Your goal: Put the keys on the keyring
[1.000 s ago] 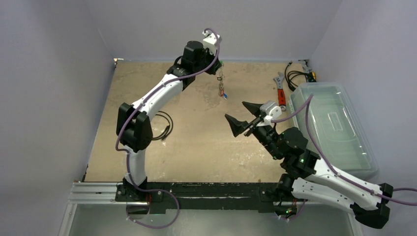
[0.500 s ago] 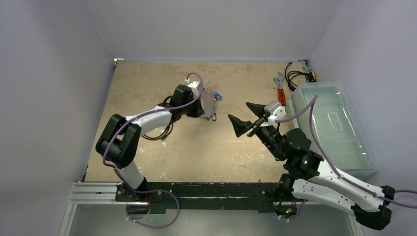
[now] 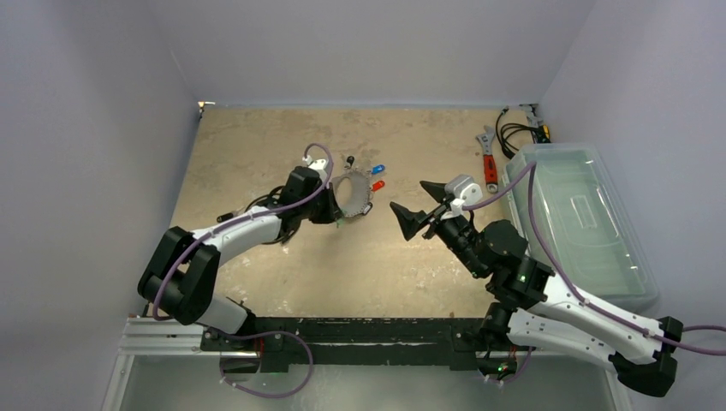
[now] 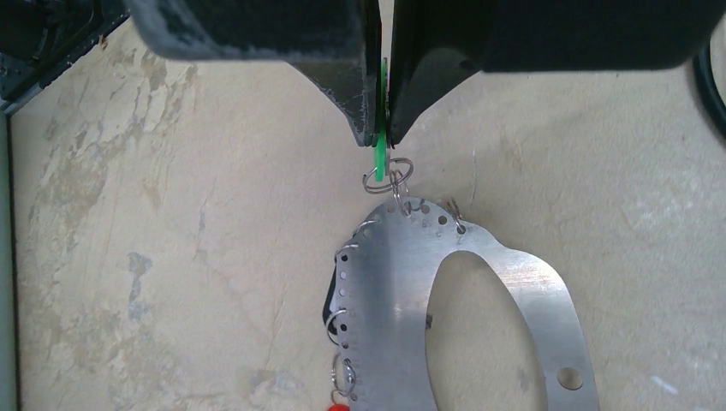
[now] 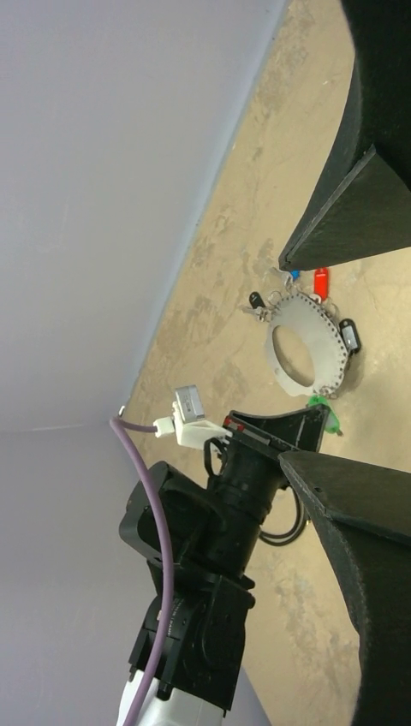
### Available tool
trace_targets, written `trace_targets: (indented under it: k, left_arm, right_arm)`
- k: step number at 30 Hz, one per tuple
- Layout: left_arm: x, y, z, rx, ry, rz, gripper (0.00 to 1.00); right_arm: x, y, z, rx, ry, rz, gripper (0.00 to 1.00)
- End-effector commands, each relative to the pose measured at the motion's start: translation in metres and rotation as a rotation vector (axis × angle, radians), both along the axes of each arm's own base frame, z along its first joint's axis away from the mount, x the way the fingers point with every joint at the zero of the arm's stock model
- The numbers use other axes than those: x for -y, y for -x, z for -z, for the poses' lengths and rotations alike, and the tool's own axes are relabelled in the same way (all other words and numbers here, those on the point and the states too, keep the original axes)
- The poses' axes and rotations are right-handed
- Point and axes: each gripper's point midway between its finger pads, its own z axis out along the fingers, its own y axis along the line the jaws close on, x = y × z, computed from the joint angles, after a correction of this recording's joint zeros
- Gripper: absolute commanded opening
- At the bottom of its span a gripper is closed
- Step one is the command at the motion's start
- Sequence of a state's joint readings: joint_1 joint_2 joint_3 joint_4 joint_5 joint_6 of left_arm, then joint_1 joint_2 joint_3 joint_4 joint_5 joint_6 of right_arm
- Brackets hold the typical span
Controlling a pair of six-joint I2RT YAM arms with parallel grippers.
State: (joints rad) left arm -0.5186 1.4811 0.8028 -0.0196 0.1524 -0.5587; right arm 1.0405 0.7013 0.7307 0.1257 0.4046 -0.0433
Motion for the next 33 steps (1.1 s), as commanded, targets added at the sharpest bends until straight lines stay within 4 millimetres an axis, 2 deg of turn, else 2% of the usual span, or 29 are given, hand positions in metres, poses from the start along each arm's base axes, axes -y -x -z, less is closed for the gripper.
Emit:
trace_targets:
  k: [1, 10, 18, 27, 31, 33]
  left_arm:
    - [-0.012, 0.023, 0.015, -0.1, -0.045, -0.018, 0.0]
    - [-0.028, 0.055, 0.053, -0.252, -0.101, -0.038, 0.0]
    - [-0.035, 0.072, 0.069, -0.3, -0.119, -0.044, 0.0]
    - [-0.024, 0.093, 0.074, -0.326, -0.129, -0.006, 0.0]
    - [-0.026, 0.103, 0.076, -0.342, -0.119, -0.023, 0.0]
    - [-0.024, 0.109, 0.075, -0.35, -0.1, -0.017, 0.03]
  right_arm:
    - [0.0, 0.0, -0.014, 0.005, -0.04, -0.003, 0.8]
    - [-0.003, 0.0, 0.0, -0.025, -0.018, -0.008, 0.8]
    - [-0.006, -0.002, 0.006, -0.035, 0.003, -0.006, 0.8]
    - [-0.008, -0.003, 0.008, -0.039, 0.017, -0.009, 0.8]
    - [-0.006, -0.002, 0.009, -0.041, 0.018, -0.004, 0.8]
    - [-0.004, -0.002, 0.007, -0.039, 0.013, -0.003, 0.8]
